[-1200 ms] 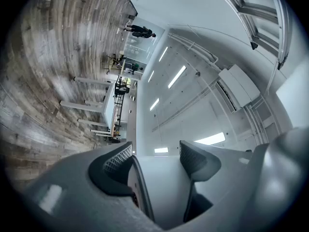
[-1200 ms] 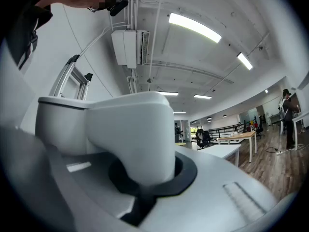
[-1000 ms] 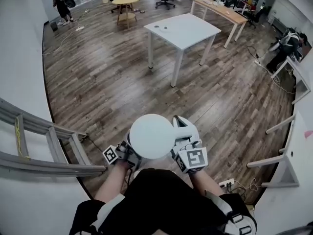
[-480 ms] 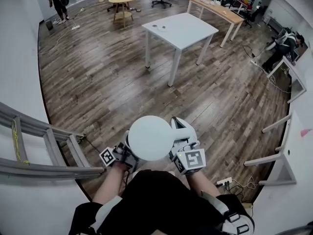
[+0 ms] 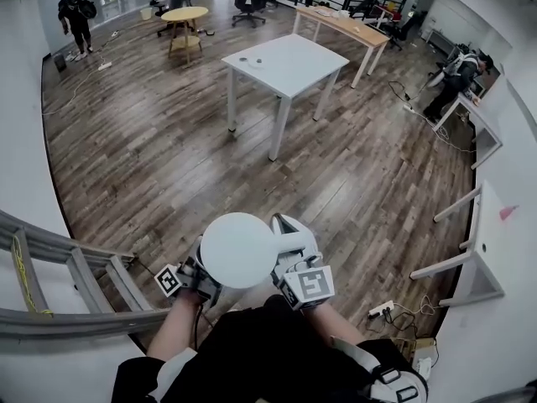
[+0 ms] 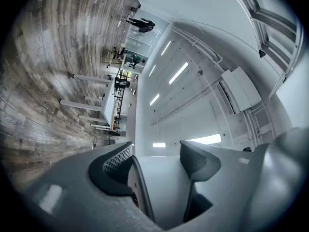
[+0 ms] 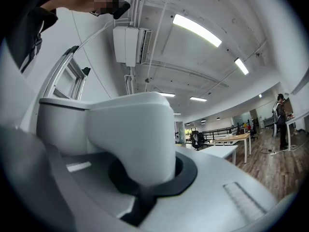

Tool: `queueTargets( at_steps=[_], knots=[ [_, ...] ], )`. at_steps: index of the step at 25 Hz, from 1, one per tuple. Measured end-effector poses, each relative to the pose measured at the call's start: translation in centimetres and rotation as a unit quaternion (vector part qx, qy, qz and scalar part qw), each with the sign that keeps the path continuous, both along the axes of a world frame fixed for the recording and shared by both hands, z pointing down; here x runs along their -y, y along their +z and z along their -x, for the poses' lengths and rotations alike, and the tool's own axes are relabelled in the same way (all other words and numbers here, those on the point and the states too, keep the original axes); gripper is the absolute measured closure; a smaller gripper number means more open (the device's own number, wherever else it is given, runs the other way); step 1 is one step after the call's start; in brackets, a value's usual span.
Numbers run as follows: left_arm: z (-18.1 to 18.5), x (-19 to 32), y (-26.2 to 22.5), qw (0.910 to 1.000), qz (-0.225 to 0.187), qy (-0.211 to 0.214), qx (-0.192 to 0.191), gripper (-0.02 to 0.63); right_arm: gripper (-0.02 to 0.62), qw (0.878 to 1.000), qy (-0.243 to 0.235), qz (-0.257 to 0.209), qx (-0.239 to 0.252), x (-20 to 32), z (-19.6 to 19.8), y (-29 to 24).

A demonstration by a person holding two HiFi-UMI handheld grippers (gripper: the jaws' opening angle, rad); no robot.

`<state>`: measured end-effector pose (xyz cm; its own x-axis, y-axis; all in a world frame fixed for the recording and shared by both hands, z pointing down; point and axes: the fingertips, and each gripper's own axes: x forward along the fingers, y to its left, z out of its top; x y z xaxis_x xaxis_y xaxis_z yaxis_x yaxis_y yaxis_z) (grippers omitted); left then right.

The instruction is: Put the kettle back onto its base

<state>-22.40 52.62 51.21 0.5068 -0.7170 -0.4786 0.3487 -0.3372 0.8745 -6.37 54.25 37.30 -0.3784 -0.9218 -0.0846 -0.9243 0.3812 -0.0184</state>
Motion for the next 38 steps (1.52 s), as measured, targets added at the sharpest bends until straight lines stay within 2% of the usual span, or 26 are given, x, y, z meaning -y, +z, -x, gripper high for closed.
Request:
queueTargets(
  at_steps=[3, 9, 13, 18, 24, 31, 38],
  knots=[
    [-0.3, 1.5, 0.0, 1.0, -0.001, 0.005, -0.005, 0.301, 0.591, 1.0, 0.013, 0.003, -0.005, 1.4, -0.3, -0.3],
    [-1.2, 6.0, -0.3, 1.0, -0.006, -0.007, 0.001, 0.302, 0.59, 1.0, 0.007, -0.002, 0.009, 6.2, -1.6, -0.6],
    [-2.3, 9.8, -1.3, 0.9996, -0.017, -0.024, 0.006, 0.301, 0.591, 1.0, -0.016, -0.018, 0.015, 10.1, -2.9, -1.2],
    [-3.6, 13.7, -2.2, 0.9987, -0.027, -0.043, 0.01, 0.301, 0.591, 0.999, -0.027, -0.017, 0.021, 14.4, -4.5, -2.1],
    [-6.7, 17.4, -2.4, 0.9983, -0.029, -0.051, 0.007, 0.302, 0.591, 0.999, -0.041, -0.022, 0.016, 18.3, -7.4, -2.4],
    [-9.6, 19.8, -1.7, 0.999, -0.02, -0.04, 0.009, 0.302, 0.591, 0.998, -0.043, -0.027, 0.022, 20.4, -10.1, -1.4],
    [-12.5, 22.3, -0.4, 0.9999, -0.008, -0.013, 0.007, 0.302, 0.591, 1.0, 0.001, -0.001, 0.023, 22.5, -13.3, -0.4]
  ],
)
